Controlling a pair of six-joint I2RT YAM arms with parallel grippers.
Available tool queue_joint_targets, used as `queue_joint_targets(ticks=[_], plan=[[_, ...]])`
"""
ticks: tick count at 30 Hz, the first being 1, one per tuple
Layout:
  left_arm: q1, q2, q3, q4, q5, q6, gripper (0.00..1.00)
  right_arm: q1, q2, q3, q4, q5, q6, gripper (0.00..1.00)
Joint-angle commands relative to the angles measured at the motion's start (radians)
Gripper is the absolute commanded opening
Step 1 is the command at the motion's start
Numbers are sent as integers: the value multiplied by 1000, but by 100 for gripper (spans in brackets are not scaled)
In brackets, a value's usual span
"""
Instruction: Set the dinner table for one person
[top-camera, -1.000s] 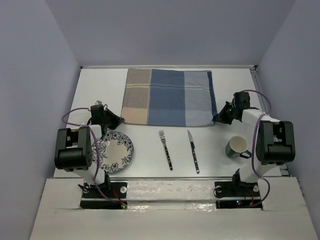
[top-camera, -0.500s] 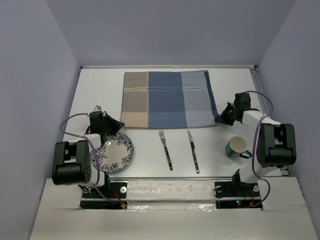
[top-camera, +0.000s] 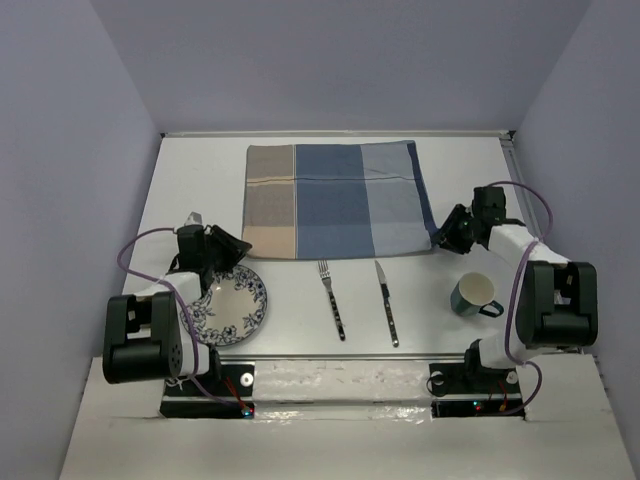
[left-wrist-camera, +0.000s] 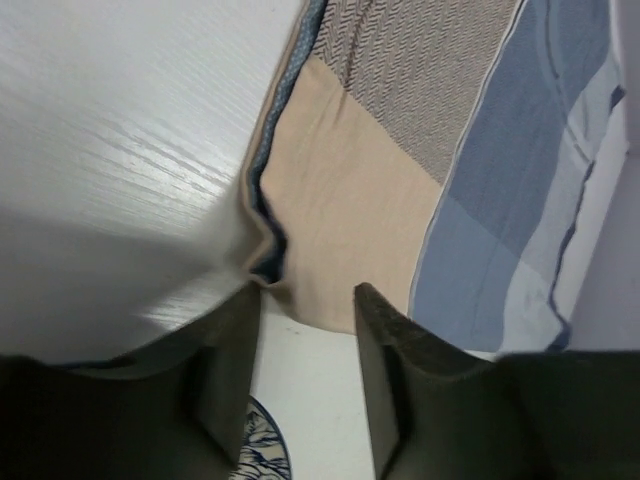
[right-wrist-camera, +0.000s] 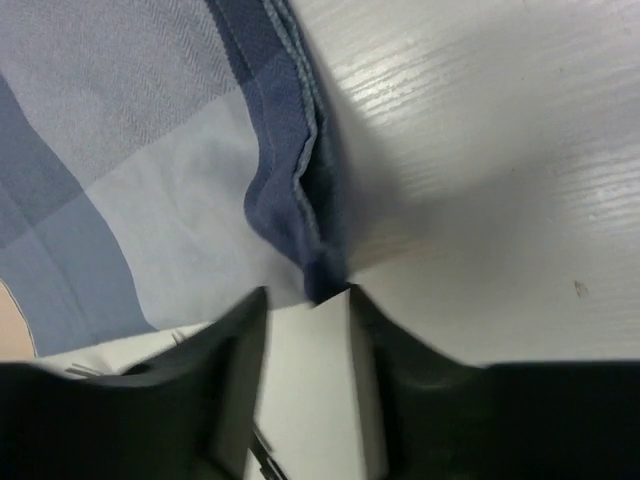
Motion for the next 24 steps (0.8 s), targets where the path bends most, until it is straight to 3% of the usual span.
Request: queue_joint_targets(ticks=[1, 3, 5, 6, 7, 12, 15, 20, 24], plan=[[5, -104, 40, -41, 25, 14, 64, -5, -86, 56, -84, 4, -47, 55], [5, -156, 95, -84, 22, 21, 75, 7, -129, 84, -112, -9, -62, 59], [5, -184, 174, -114, 23, 26, 78, 57, -158, 143, -144, -9, -93, 63], [5, -209, 237, -137, 31, 27, 84, 138, -174, 191, -152, -31, -97, 64], [3, -217, 271, -148, 40, 26, 99, 187, -172, 214, -155, -42, -96, 66], [-52, -253, 454, -196, 147, -25, 99, 543, -49, 305, -48, -158, 0, 70], [-96, -275, 550, -240, 151, 1, 99, 652, 21, 315, 52, -196, 50, 70], [-151, -318, 737, -410, 71, 177, 99, 826, 211, 352, 240, -246, 168, 67], [-216, -408, 733, -534, -66, 293, 99, 916, 362, 403, 352, -278, 231, 64]])
